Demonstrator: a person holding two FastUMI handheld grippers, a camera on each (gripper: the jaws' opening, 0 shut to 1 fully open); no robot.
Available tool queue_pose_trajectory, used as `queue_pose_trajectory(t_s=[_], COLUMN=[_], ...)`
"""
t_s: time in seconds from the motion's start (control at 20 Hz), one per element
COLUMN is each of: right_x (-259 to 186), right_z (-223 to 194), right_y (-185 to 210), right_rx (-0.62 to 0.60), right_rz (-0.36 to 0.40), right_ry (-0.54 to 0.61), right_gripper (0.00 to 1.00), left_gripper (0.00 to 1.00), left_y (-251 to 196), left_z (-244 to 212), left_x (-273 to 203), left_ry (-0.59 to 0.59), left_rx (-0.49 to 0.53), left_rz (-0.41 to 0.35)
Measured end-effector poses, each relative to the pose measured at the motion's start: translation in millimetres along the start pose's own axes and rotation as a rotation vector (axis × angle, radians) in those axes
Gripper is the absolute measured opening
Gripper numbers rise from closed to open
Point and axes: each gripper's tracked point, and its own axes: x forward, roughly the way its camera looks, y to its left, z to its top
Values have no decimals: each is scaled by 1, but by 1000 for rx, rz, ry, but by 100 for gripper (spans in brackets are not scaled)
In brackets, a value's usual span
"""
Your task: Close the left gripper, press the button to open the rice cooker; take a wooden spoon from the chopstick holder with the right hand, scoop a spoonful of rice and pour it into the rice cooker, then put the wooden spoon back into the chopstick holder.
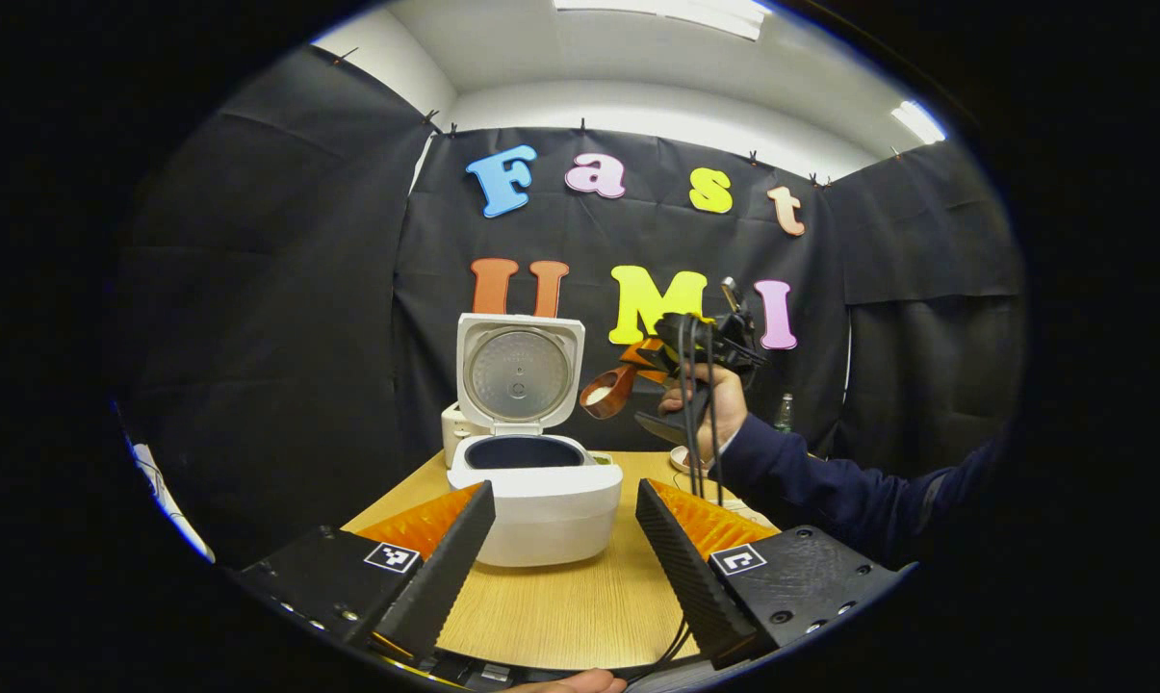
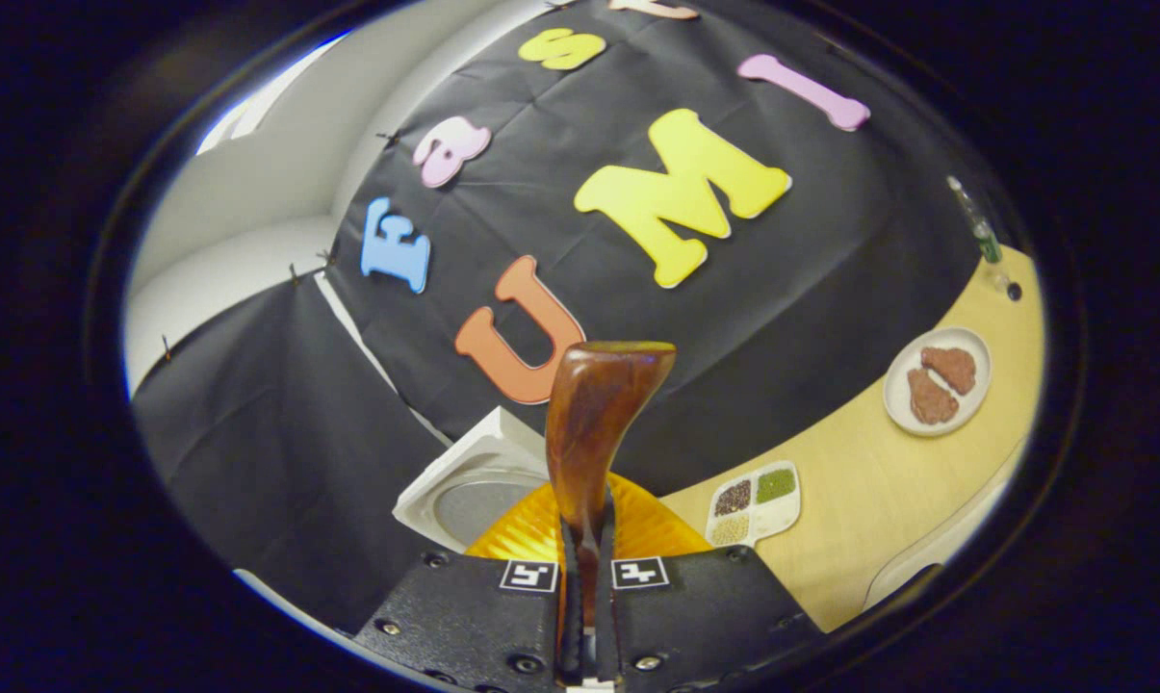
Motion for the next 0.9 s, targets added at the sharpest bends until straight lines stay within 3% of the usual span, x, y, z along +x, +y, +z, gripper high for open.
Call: queue_pose_trajectory(t_s=[0.35, 0.6, 0.9], right_x=[41, 49, 46], right_z=[-40, -56, -72], right_y=[31, 48, 61], right_rx=[-316, -518, -655], right_rz=[8, 58, 104], right_ry=[63, 86, 94], right_gripper=[7, 7, 7], left_gripper=[94, 94, 94], left_y=[7, 8, 5], left_z=[-3, -4, -5], left_x=[-4, -4, -3], left_ry=[7, 10, 15], left_rx=[8, 9, 2], left_rz=[19, 21, 26])
